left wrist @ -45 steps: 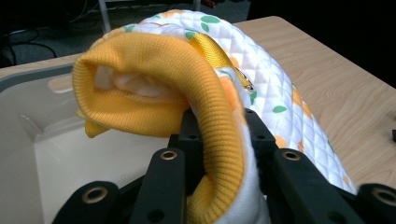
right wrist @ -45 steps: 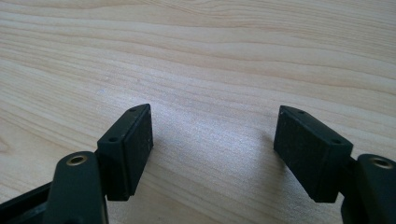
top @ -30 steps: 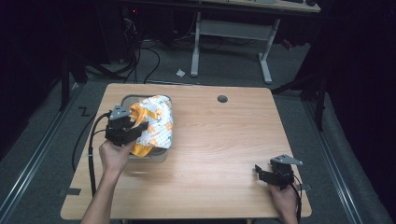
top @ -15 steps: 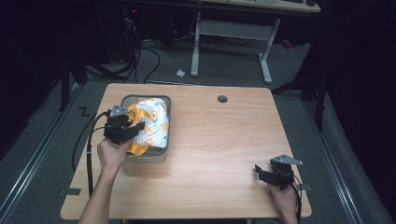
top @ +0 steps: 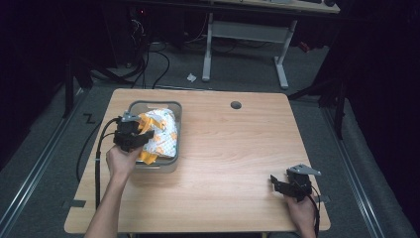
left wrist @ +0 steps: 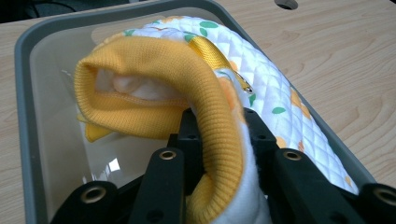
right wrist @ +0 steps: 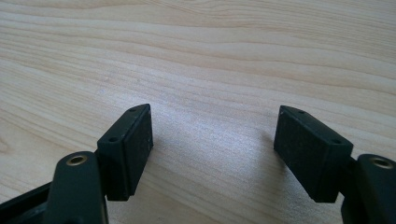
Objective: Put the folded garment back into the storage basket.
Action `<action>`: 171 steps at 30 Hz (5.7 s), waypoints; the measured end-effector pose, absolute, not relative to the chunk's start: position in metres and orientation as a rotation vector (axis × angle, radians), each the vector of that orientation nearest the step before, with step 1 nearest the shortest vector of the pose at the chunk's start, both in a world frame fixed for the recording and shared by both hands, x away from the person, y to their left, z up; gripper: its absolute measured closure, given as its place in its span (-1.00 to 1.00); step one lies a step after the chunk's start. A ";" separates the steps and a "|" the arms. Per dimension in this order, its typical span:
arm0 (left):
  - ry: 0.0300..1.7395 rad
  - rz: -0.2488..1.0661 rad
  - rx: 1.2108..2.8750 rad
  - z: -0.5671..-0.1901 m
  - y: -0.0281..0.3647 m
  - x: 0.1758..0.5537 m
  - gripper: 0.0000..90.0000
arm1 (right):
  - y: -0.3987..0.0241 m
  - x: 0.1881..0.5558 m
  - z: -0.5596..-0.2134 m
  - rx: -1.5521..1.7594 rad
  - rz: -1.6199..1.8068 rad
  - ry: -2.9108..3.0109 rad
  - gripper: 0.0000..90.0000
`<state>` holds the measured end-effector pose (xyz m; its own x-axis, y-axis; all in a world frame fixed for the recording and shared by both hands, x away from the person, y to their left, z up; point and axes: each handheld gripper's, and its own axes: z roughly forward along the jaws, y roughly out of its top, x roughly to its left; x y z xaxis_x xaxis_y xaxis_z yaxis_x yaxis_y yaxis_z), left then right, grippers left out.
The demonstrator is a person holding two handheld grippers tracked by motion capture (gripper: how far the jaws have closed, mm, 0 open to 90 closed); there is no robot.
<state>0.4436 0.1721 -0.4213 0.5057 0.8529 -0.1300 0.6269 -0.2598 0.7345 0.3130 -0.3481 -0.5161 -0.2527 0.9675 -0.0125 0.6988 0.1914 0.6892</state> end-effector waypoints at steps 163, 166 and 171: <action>0.883 0.208 2.025 -0.451 0.045 0.339 -0.15 | -0.348 0.313 -0.516 1.556 0.796 2.024 -0.37; 0.883 0.205 2.024 -0.454 0.043 0.337 -0.14 | -0.348 0.313 -0.516 1.556 0.796 2.024 -0.37; 0.880 0.199 2.042 -0.460 0.041 0.337 -0.14 | -0.348 0.313 -0.516 1.555 0.796 2.024 -0.37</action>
<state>0.3367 0.0406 -0.4597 0.7364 0.6523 -0.1796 0.5118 -0.3635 0.7784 0.3130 -0.3483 -0.5161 -0.2520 0.9676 -0.0135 0.6990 0.1916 0.6890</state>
